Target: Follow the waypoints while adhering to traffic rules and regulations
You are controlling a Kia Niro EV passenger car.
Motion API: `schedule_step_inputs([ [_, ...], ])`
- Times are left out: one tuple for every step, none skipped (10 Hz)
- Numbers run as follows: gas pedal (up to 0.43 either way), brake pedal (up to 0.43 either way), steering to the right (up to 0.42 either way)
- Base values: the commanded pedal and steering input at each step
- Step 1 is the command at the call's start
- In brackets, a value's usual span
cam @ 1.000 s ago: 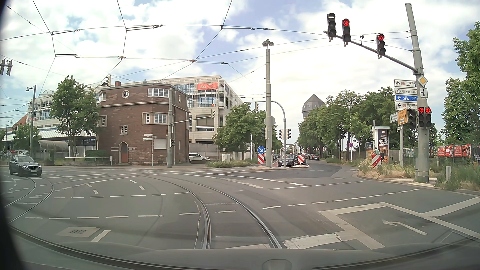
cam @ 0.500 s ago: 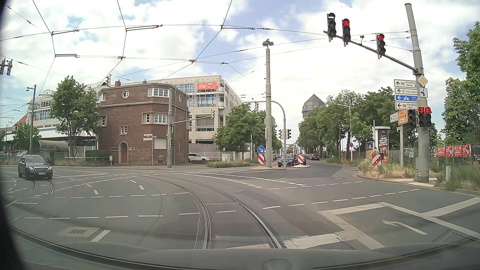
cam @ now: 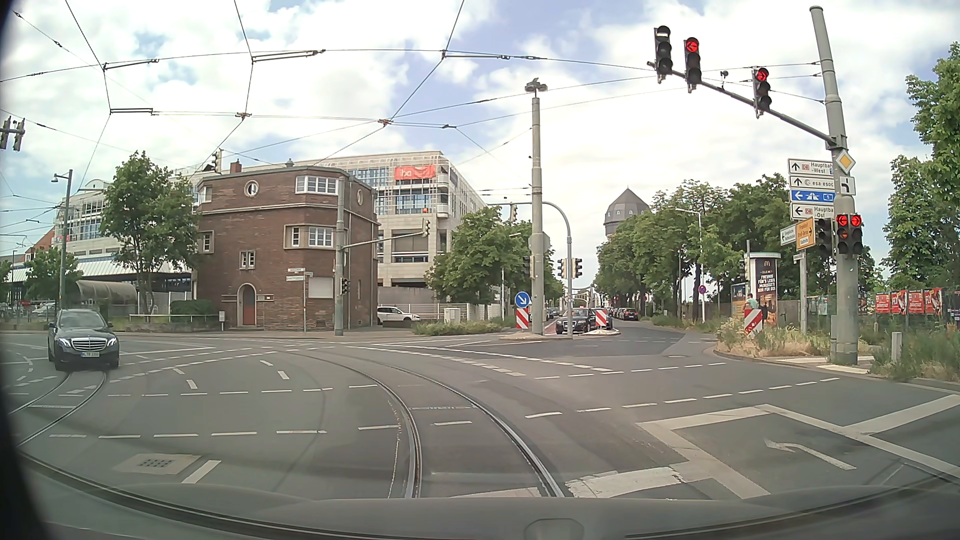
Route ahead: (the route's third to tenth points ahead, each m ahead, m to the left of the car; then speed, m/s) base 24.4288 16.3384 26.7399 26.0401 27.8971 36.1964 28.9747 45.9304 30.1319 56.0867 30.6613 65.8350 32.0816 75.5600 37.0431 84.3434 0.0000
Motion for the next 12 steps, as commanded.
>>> schedule_step_inputs([
  [0.000, 0.238, -0.110],
  [0.000, 0.238, -0.110],
  [0.000, 0.238, -0.110],
  [0.000, 0.238, -0.110],
  [0.000, 0.238, -0.110],
  [0.000, 0.238, -0.110],
  [0.000, 0.238, -0.110],
  [0.000, 0.238, -0.110],
  [0.000, 0.238, -0.109],
  [0.000, 0.238, -0.109],
  [0.000, 0.201, -0.110],
  [0.000, 0.024, -0.109],
])
